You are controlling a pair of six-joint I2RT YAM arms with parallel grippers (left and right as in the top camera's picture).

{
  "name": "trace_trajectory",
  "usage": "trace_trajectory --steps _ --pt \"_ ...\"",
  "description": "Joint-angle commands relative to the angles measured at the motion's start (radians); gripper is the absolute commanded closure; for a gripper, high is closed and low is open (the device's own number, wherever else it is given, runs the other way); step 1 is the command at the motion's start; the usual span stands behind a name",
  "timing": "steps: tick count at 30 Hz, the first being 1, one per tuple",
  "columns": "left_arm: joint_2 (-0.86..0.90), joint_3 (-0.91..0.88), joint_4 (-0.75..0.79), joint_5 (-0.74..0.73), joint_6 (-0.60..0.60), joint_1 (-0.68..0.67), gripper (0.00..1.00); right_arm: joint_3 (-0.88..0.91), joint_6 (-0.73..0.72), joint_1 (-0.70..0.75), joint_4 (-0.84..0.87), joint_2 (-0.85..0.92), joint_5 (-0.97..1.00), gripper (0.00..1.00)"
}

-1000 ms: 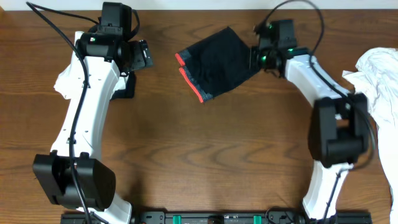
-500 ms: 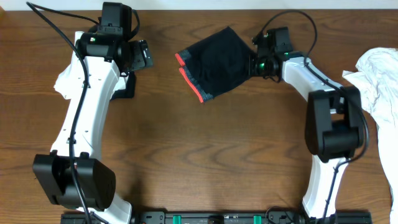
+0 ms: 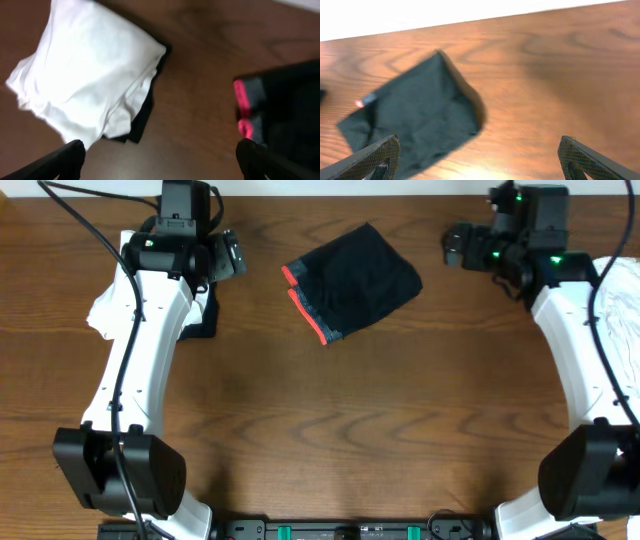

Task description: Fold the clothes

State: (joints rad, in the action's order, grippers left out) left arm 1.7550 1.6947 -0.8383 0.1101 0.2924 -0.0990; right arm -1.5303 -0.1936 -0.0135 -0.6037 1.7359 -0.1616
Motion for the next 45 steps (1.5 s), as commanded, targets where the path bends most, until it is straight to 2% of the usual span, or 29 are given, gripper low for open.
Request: trace_trajectory --steps 1,4,8,10,11,12,13,15,22,30,36,37,39,40,41,45 --pt "0.006 0.003 0.024 -0.192 0.019 0.001 0.02 0.006 0.0 0.013 -0.032 0.018 0.039 0.01" --pt "0.03 -0.003 0.064 -0.379 0.019 -0.028 0.02 0.006 0.0 0.013 -0.045 0.018 0.039 0.01" --pt "0.089 -0.007 0.095 -0.402 0.024 -0.112 0.01 0.006 0.0 0.013 -0.044 0.018 0.039 0.01" --pt "0.123 -0.007 0.11 -0.402 0.024 -0.158 0.05 0.006 0.0 0.013 -0.045 0.018 0.039 0.01" --pt "0.144 -0.007 0.124 -0.402 0.023 -0.181 0.14 0.006 0.0 0.013 -0.045 0.018 0.039 0.01" --pt "0.163 -0.007 0.141 -0.402 0.023 -0.202 0.34 0.006 0.0 0.013 -0.044 0.018 0.039 0.01" --pt "0.181 -0.007 0.155 -0.402 0.023 -0.217 0.49 0.006 0.0 0.013 -0.044 0.018 0.039 0.01" --pt "0.218 -0.007 0.184 -0.402 0.024 -0.245 0.66 0.006 0.0 0.013 -0.044 0.018 0.039 0.01" --pt "0.321 -0.007 0.247 -0.387 0.023 -0.273 0.69 0.006 0.0 0.013 -0.044 0.018 0.039 0.01" --pt "0.357 -0.007 0.296 -0.184 0.023 -0.259 0.69 0.006 0.0 0.013 -0.044 0.018 0.039 0.01" --pt "0.367 -0.007 0.359 -0.169 0.019 -0.247 0.69 0.006 0.0 0.013 -0.044 0.018 0.039 0.01" --pt "0.371 -0.007 0.367 -0.169 0.019 -0.244 0.7 0.006 0.0 0.013 -0.044 0.018 0.039 0.01" --pt "0.372 -0.007 0.373 -0.169 0.019 -0.241 0.81 0.006 0.0 0.013 -0.044 0.018 0.039 0.01" --pt "0.37 -0.006 0.373 -0.17 0.019 -0.242 0.9 0.006 0.0 0.013 -0.044 0.018 0.039 0.01" --pt "0.367 -0.006 0.374 -0.174 0.019 -0.242 0.94 0.006 0.0 0.013 -0.044 0.018 0.039 0.01" --pt "0.353 -0.005 0.376 -0.188 0.019 -0.245 0.94 0.006 0.001 0.013 -0.044 0.018 0.039 0.01"
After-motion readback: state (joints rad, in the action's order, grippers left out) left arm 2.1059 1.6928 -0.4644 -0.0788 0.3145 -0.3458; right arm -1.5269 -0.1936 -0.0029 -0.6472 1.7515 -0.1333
